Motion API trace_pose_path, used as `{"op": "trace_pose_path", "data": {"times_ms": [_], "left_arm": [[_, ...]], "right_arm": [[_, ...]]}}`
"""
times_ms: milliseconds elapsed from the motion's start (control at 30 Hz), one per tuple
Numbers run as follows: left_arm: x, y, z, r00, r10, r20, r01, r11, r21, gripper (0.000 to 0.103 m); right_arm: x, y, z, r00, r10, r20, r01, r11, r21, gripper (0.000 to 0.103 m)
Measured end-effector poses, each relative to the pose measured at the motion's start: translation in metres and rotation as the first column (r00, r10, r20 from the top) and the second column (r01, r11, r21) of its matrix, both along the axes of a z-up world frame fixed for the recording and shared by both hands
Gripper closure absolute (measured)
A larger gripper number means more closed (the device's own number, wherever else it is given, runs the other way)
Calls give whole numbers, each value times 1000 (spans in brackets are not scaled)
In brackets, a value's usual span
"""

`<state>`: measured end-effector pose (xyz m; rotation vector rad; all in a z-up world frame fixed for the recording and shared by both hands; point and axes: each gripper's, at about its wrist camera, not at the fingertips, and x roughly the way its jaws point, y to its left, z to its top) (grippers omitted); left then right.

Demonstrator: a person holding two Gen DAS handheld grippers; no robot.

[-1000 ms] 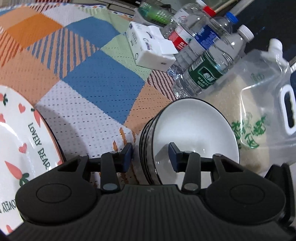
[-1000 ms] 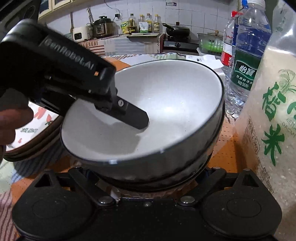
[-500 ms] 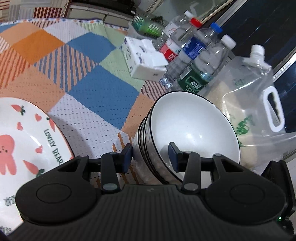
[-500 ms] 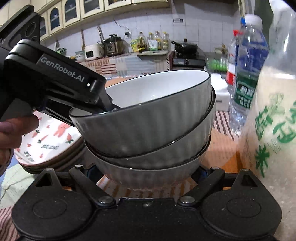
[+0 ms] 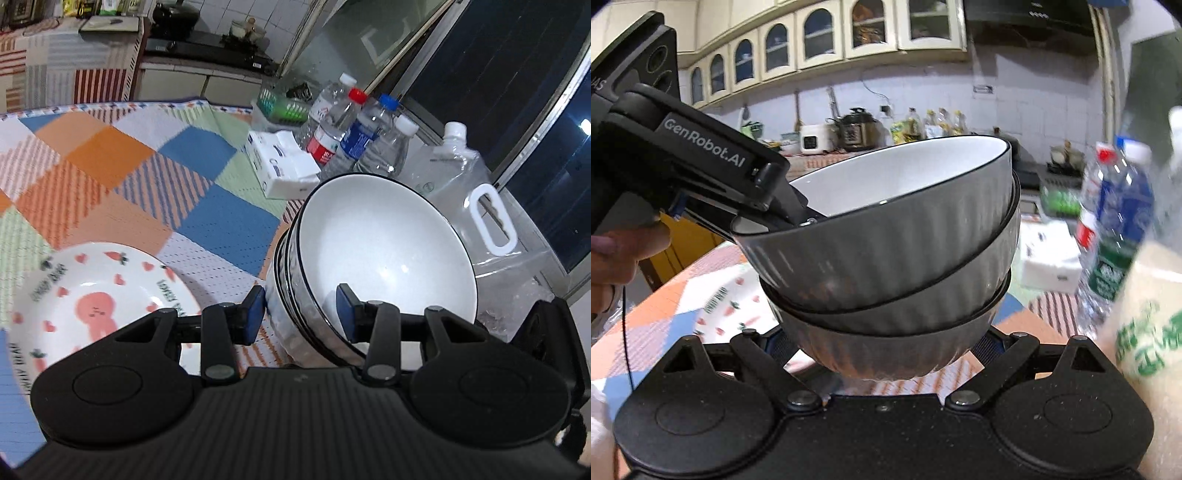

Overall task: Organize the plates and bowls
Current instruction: 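Lift the bowl stack off the table with both grippers, then lower the bowl stack onto the bunny plate stack and open both grippers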

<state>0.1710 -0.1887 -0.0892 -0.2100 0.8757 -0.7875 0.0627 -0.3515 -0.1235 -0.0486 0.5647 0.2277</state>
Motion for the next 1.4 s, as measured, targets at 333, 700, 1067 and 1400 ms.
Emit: {"op": "trace_pose_path", "data": {"times_ms": [333, 700, 1067, 1400], "left_arm": [[-14, 55, 27, 997, 60, 39, -61, 998, 24, 63], [-6, 112, 4, 992, 129, 13, -130, 988, 78, 63], [29, 122, -52, 980, 197, -39, -191, 975, 116, 63], [46, 114, -76, 978, 200, -59, -188, 968, 167, 63]], "right_arm": [[6, 45, 20, 995, 92, 26, -92, 996, -6, 7], [28, 87, -4, 976, 216, 10, -216, 976, 25, 7], [67, 105, -48, 967, 242, -81, -241, 970, 23, 7], [84, 112, -70, 956, 254, -144, -264, 963, -56, 8]]}}
